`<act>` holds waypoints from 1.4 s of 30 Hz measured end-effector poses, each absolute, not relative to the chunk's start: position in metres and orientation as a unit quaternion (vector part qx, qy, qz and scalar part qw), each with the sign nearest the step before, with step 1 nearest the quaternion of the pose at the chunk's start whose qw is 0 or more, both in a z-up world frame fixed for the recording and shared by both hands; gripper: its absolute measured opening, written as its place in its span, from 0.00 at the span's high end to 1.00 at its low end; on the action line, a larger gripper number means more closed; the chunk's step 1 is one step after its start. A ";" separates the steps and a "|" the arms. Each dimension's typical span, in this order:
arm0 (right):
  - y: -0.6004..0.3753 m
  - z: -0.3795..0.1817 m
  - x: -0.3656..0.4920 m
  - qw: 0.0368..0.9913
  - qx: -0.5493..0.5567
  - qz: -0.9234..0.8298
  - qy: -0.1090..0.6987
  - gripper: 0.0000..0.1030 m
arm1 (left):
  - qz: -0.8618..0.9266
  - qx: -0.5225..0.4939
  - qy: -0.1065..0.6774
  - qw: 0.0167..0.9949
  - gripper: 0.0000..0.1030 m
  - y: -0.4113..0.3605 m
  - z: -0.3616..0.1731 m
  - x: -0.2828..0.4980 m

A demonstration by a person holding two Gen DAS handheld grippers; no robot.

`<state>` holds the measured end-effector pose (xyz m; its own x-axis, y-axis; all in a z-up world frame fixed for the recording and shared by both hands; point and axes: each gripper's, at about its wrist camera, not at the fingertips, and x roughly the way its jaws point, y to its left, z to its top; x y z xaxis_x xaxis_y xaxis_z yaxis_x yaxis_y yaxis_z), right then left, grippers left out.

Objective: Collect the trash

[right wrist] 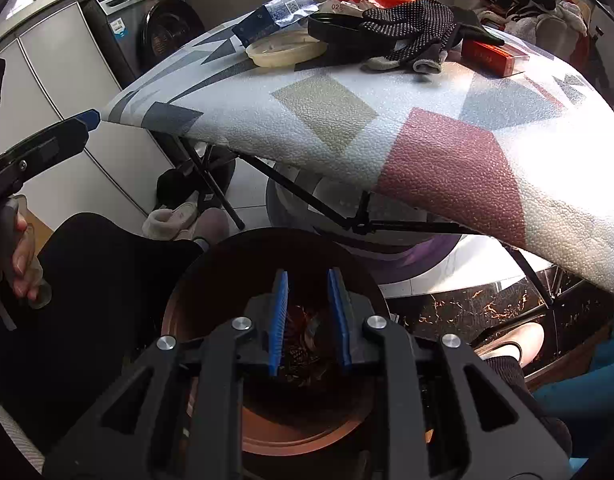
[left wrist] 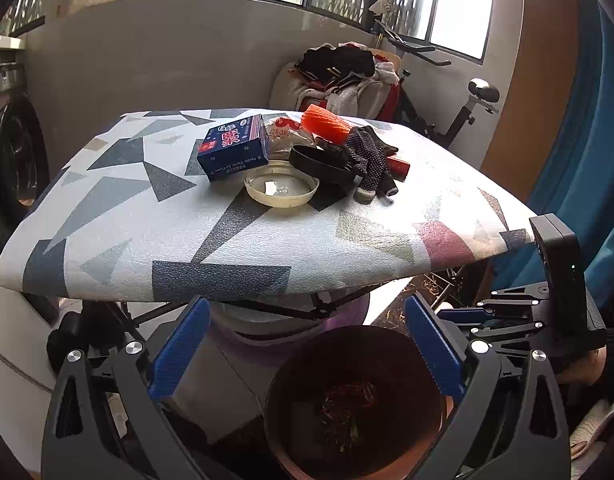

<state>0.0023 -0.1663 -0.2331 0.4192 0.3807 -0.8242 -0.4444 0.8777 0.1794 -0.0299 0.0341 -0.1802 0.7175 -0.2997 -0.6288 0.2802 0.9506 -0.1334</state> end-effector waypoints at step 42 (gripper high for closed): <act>-0.203 -0.200 0.007 0.904 -0.023 0.135 0.404 0.05 | -0.128 -0.027 0.355 0.926 0.06 0.046 -0.177 -0.016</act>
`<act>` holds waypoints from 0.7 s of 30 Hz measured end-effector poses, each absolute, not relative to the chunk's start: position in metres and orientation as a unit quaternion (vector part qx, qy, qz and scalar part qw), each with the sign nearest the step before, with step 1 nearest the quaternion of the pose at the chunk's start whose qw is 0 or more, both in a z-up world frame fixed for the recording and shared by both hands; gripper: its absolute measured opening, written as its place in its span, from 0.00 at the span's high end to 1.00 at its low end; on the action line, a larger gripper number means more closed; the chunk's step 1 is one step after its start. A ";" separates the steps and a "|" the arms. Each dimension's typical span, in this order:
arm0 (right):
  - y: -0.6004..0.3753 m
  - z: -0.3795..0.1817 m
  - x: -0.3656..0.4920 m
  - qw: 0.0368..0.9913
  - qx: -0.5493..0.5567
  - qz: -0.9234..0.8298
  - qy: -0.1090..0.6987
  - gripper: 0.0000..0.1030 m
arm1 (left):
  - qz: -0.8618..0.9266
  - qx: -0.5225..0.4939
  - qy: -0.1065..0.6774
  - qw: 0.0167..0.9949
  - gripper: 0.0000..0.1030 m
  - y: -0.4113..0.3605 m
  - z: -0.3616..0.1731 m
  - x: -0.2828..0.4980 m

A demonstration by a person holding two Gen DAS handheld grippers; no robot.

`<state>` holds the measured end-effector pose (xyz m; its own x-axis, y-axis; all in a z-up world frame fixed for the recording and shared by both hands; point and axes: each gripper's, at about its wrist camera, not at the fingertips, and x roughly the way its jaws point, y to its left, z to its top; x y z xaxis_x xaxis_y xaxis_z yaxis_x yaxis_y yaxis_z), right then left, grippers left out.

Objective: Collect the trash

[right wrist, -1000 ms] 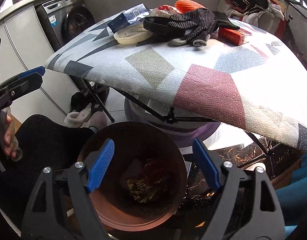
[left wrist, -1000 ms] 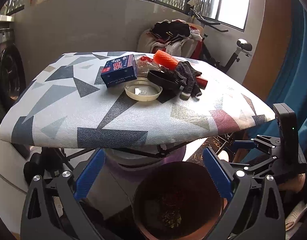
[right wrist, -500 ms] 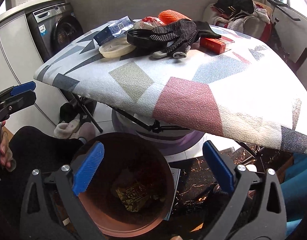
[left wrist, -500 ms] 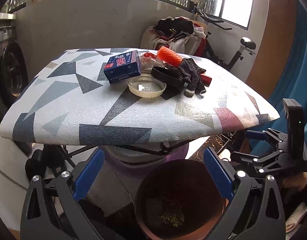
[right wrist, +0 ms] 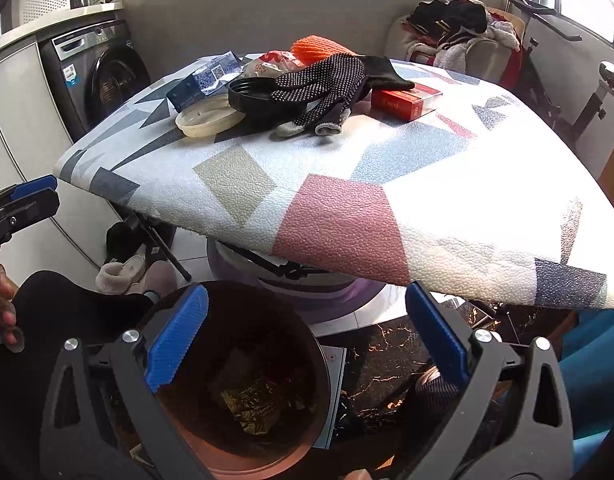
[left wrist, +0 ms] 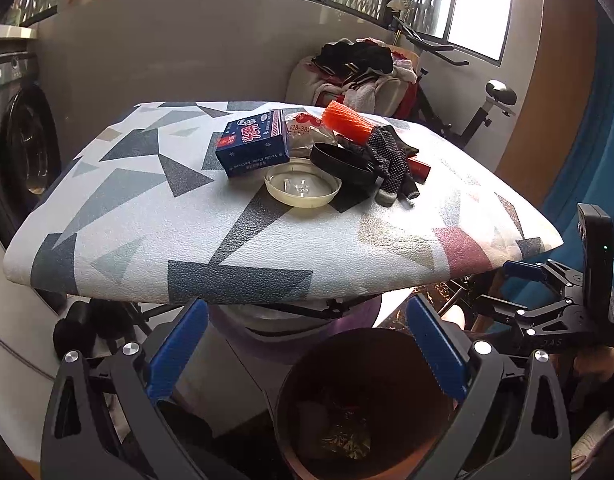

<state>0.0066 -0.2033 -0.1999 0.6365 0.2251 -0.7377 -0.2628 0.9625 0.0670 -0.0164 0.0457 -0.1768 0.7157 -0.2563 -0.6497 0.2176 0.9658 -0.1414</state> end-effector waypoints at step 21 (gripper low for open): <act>-0.273 -0.139 0.135 0.913 -0.026 0.132 0.384 0.05 | -0.119 -0.033 0.334 0.935 0.06 0.064 -0.132 0.055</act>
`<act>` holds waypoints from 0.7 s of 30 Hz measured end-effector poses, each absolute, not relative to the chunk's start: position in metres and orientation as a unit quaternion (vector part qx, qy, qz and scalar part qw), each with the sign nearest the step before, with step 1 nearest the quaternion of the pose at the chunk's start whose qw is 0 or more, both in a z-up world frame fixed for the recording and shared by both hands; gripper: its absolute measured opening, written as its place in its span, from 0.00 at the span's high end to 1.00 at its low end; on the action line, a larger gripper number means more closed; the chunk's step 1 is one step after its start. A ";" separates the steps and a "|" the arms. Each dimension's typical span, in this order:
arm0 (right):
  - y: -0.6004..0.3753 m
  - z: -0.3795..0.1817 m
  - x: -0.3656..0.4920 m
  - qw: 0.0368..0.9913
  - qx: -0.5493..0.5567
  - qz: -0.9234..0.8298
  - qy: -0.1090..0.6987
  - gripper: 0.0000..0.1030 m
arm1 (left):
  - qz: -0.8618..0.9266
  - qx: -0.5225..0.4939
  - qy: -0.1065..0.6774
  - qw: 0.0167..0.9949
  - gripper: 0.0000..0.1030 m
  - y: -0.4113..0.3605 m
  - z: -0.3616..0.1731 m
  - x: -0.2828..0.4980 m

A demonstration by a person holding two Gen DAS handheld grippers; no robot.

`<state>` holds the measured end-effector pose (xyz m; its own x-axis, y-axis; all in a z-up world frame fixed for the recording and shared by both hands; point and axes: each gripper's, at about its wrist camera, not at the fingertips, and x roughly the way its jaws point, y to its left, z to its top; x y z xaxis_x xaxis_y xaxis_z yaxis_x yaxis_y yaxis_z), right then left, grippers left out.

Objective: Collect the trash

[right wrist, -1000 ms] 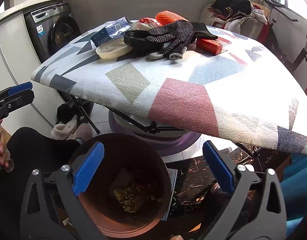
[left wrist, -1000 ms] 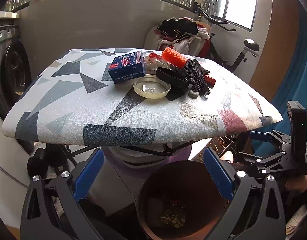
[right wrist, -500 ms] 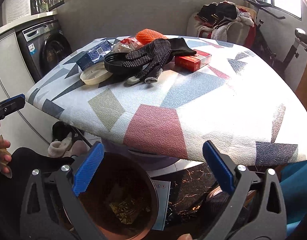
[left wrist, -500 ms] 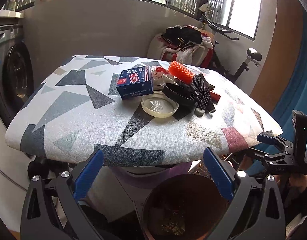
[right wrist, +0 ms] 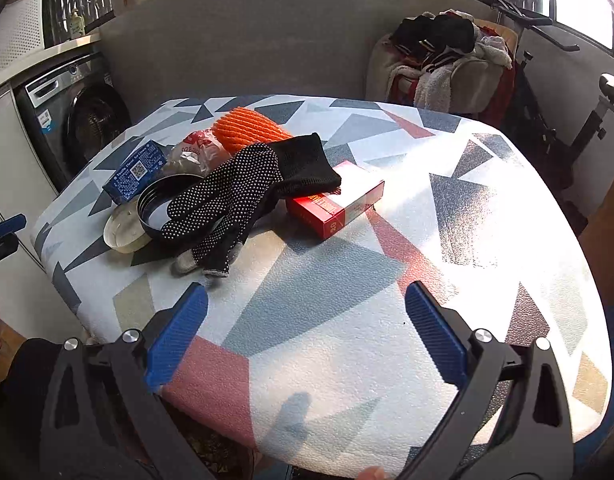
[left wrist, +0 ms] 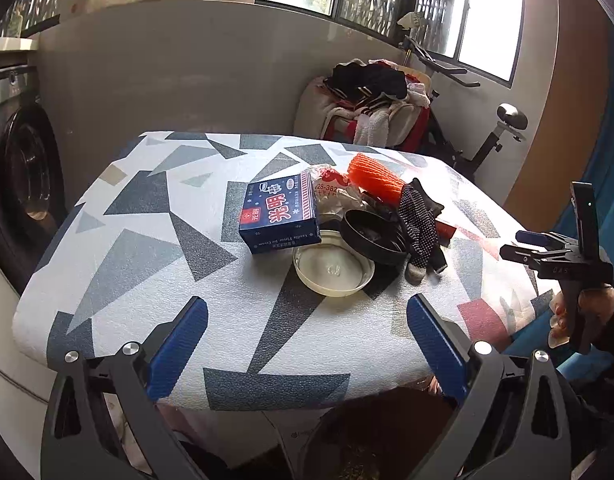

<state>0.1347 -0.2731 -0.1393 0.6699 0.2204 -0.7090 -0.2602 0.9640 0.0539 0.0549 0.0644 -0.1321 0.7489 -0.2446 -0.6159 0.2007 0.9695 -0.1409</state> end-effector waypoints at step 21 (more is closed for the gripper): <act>-0.247 -0.184 0.296 0.804 -0.212 0.257 0.492 0.06 | -0.121 -0.068 0.365 0.921 0.06 0.073 -0.156 0.125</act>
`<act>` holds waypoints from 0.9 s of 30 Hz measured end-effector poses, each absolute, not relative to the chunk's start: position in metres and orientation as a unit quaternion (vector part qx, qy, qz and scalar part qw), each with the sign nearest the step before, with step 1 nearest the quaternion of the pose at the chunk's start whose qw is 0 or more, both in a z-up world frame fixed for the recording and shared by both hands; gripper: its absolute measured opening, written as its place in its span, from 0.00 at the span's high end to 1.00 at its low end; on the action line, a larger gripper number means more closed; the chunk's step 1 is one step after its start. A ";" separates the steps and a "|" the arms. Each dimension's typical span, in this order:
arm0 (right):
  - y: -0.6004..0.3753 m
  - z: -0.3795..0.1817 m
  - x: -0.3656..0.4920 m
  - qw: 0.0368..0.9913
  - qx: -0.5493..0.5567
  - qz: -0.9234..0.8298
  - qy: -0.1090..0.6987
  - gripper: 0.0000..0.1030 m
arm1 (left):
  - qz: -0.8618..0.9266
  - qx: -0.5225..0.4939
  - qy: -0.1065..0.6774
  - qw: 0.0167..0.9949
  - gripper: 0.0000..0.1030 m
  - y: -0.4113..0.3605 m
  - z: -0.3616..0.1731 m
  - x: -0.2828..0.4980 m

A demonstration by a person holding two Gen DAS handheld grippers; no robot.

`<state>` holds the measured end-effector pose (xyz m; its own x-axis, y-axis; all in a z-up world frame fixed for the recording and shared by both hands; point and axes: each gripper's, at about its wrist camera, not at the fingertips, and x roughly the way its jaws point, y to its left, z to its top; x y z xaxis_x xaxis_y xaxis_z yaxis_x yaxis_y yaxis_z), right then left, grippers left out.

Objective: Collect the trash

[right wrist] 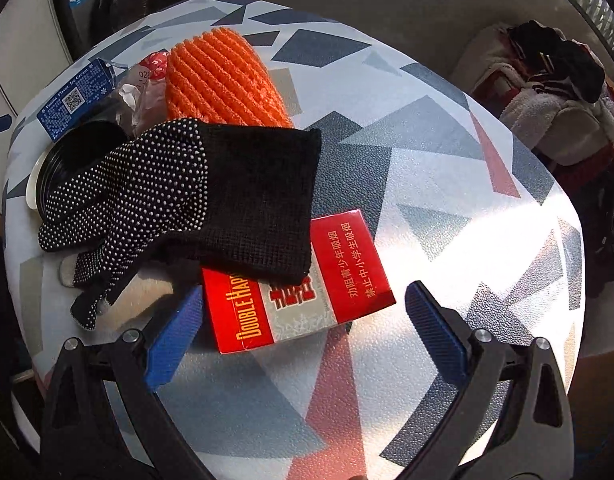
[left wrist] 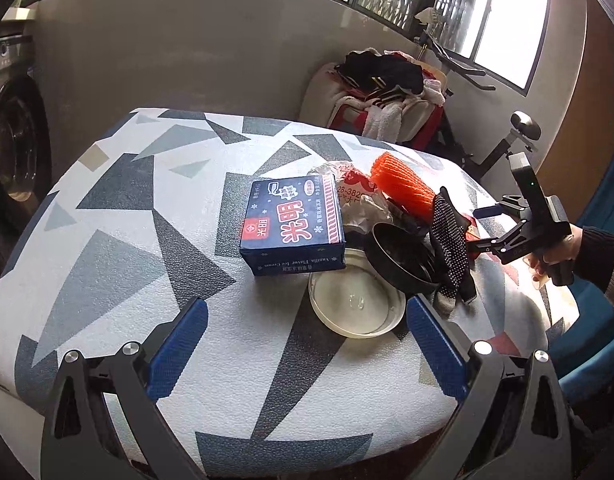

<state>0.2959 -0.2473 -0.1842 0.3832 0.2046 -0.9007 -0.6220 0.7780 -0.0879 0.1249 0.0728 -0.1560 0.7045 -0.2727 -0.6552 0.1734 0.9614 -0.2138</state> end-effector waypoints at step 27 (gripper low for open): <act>-0.320 -0.171 0.248 0.886 -0.083 0.096 0.445 0.10 | -0.097 -0.119 0.414 0.897 0.06 0.078 -0.169 0.235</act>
